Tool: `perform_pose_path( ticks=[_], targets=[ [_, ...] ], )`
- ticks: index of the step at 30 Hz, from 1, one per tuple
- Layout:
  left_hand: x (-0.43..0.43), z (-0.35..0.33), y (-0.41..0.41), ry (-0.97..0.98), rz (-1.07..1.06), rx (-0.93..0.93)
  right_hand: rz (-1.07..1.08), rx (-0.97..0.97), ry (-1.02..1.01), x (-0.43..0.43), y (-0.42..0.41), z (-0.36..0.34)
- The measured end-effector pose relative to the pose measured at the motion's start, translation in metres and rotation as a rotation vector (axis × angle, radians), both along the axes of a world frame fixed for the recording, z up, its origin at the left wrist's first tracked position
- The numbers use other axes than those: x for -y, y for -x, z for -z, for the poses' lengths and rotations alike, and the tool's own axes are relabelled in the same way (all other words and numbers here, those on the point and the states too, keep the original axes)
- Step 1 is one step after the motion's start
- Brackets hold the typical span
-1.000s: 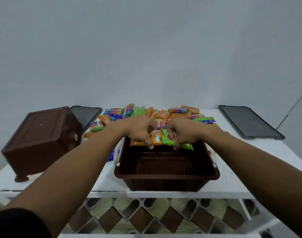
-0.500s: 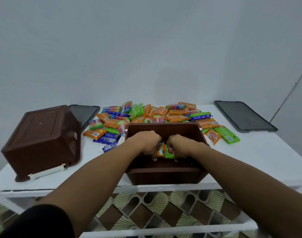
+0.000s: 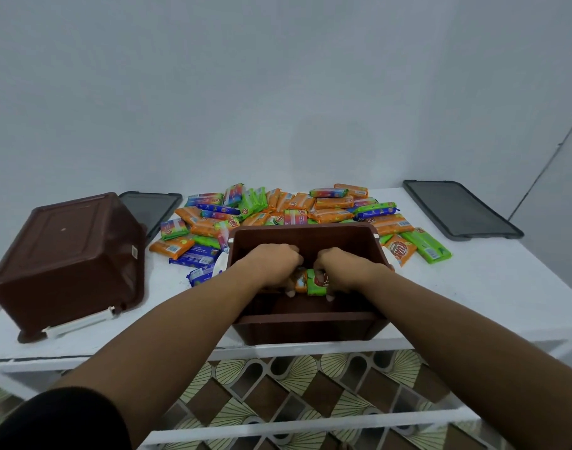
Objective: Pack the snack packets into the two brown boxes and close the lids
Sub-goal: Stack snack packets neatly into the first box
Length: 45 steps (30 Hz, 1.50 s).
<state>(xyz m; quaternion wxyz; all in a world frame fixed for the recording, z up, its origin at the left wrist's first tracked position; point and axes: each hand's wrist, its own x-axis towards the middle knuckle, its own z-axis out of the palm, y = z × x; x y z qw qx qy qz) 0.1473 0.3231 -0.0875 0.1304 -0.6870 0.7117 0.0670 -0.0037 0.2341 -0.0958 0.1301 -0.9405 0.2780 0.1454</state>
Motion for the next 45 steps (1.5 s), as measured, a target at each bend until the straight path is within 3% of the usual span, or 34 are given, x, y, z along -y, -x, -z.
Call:
perform_pose_path(
  ticks=[5, 9, 20, 24, 28, 35, 45],
  targets=[
    [-0.004, 0.003, -0.011, -0.040, -0.116, -0.170, 0.061, 0.086, -0.038, 0.003, 0.006, 0.000],
    [-0.006, 0.001, -0.012, -0.109, -0.192, -0.258, 0.057, 0.030, -0.027, 0.003, 0.007, -0.001],
    [-0.001, 0.002, -0.015, -0.070, -0.202, -0.194, 0.154, 0.106, 0.015, 0.002, 0.005, -0.009],
    [0.000, -0.014, -0.018, 0.079, -0.195, -0.450, 0.161, 0.299, -0.012, 0.006, 0.010, -0.028],
    [0.013, -0.045, -0.011, 0.242, -0.173, -0.563, 0.119, 0.448, 0.042, 0.024, 0.016, -0.056],
    [0.058, -0.079, 0.011, 0.427, -0.137, -0.580, 0.122, 0.576, 0.157, 0.078, 0.037, -0.079],
    [0.144, -0.075, 0.035, 0.467, -0.231, -0.655, 0.109, 0.554, 0.150, 0.175, 0.067, -0.092]
  ],
)
